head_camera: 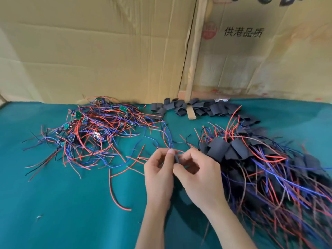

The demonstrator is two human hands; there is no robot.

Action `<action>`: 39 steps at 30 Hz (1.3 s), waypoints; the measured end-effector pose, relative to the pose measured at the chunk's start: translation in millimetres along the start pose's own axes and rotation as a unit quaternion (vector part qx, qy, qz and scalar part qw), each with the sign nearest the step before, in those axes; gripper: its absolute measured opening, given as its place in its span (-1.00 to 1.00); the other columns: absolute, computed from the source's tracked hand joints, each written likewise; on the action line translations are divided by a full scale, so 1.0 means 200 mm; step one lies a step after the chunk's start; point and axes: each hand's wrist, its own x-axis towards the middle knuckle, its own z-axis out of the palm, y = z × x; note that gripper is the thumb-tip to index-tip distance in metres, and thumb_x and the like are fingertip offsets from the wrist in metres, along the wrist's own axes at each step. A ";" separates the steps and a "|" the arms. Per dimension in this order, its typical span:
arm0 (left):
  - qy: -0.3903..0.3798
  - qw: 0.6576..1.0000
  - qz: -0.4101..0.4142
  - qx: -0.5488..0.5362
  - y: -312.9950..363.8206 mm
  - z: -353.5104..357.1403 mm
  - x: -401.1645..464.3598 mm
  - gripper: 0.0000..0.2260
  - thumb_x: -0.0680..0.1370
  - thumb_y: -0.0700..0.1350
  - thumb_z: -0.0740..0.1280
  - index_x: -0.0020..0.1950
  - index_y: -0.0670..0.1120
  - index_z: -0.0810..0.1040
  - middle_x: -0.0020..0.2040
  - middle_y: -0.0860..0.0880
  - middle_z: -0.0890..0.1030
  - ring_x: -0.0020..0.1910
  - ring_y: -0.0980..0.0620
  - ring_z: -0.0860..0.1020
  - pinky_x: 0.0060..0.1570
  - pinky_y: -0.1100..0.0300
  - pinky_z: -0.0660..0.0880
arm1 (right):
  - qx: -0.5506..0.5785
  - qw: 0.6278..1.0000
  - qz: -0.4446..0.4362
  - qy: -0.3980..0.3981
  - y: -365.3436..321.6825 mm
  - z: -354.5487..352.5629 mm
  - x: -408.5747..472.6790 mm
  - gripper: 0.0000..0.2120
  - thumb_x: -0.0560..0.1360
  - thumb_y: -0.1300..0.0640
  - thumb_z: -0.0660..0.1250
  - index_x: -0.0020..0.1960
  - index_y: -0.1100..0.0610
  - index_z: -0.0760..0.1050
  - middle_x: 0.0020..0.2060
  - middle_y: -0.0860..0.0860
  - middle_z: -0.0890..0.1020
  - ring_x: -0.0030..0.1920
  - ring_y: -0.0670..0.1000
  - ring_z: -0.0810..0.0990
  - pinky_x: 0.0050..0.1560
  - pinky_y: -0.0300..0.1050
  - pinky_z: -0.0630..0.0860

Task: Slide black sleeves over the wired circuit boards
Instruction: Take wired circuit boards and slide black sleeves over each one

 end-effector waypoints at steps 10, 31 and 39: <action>-0.033 0.996 0.010 0.077 0.02 -0.04 0.00 -0.82 0.58 -0.22 0.39 -0.01 0.05 0.71 -0.16 -0.16 0.69 -0.20 -0.11 0.58 -0.02 -0.19 0.57 | -0.045 0.999 -0.025 -0.007 -0.05 -0.04 -0.05 -0.83 0.35 0.00 0.41 -0.11 -0.02 0.49 -0.29 -0.22 0.71 -0.32 -0.11 0.66 -0.18 -0.15 0.58; -0.200 0.968 0.040 0.145 0.04 0.07 -0.10 -0.82 0.48 -0.13 0.32 -0.09 0.12 0.68 -0.31 -0.01 0.65 -0.44 0.06 0.62 -0.29 0.18 0.56 | 0.325 0.907 0.002 0.267 -0.15 -0.34 0.07 -0.91 0.45 0.29 0.41 -0.17 0.12 0.57 -0.30 0.06 0.65 -0.19 0.09 0.67 -0.04 0.00 0.69; -0.203 0.962 0.048 0.178 0.04 0.06 -0.10 -0.79 0.47 -0.13 0.31 -0.09 0.16 0.67 -0.31 0.02 0.65 -0.45 0.12 0.61 -0.30 0.20 0.53 | 0.295 0.933 0.012 0.207 -0.16 -0.35 0.06 -0.94 0.42 0.25 0.40 -0.15 0.12 0.57 -0.18 0.19 0.71 -0.10 0.19 0.72 -0.01 0.05 0.69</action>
